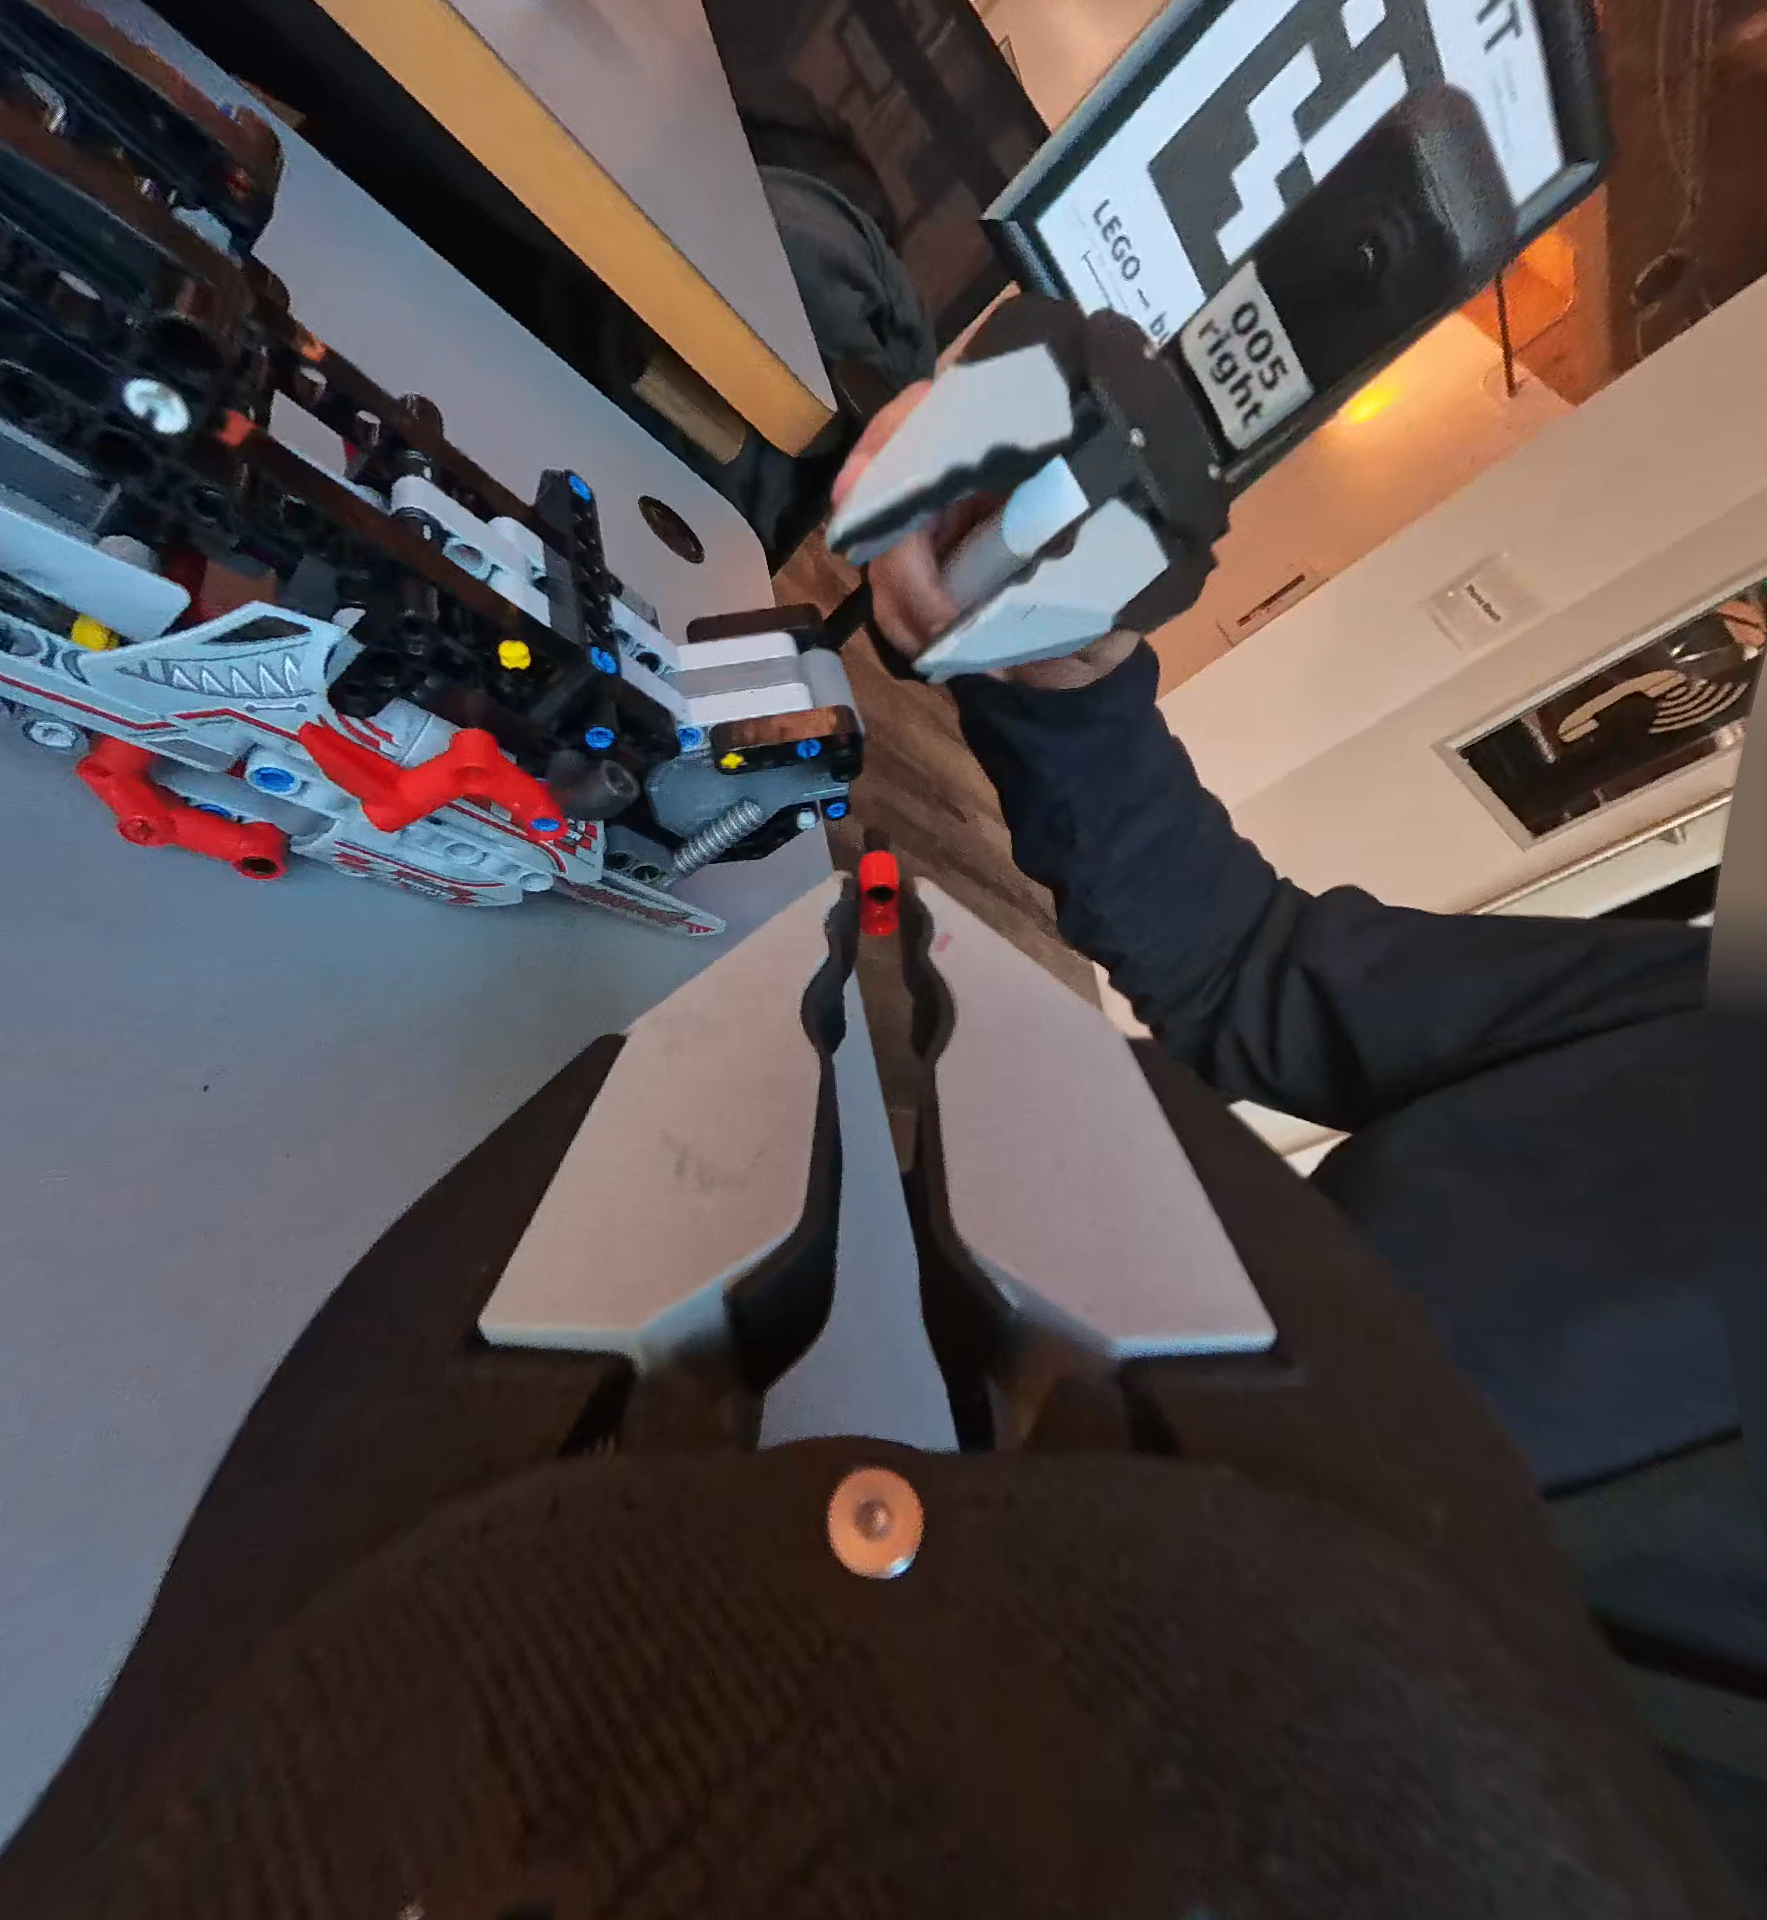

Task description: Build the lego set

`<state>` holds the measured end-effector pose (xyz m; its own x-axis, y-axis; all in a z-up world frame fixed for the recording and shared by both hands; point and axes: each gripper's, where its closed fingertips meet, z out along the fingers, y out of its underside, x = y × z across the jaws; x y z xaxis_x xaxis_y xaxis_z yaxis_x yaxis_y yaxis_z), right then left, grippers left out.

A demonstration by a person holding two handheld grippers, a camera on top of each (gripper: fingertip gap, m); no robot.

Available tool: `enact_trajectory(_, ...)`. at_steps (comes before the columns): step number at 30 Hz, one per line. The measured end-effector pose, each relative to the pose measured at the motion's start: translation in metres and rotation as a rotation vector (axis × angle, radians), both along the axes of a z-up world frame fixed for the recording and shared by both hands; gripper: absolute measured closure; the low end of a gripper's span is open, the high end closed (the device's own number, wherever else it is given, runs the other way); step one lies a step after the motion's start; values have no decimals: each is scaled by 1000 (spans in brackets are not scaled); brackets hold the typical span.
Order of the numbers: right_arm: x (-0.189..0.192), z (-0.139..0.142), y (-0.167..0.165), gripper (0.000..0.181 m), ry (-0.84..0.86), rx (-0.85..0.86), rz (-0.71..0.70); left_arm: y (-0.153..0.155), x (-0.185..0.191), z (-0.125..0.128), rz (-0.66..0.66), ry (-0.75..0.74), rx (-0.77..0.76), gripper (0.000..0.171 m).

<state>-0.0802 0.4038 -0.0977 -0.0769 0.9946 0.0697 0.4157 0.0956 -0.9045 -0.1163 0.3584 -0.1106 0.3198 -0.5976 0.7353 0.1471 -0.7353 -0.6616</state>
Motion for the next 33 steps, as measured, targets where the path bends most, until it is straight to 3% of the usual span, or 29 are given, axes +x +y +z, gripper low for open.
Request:
enact_trajectory(3, -8, -21, -4, 148, -84, 61, 16, 1, 8, 2, 4, -69, -42, 167)
enact_trajectory(10, -15, -25, -17, 155, -49, 111, 72, 12, 11, 1, 81, -123, -77, 168)
enact_trajectory(22, -16, -27, -23, 161, -42, 232, 164, 4, 2, -8, 74, -106, -125, 168)
enact_trajectory(28, -17, -29, -29, 152, -157, 372, 241, 2, 8, -11, 43, -125, -159, 168)
enact_trajectory(33, -28, -30, -31, 157, -245, 448, 295, 5, 6, -9, 38, -142, -164, 168)
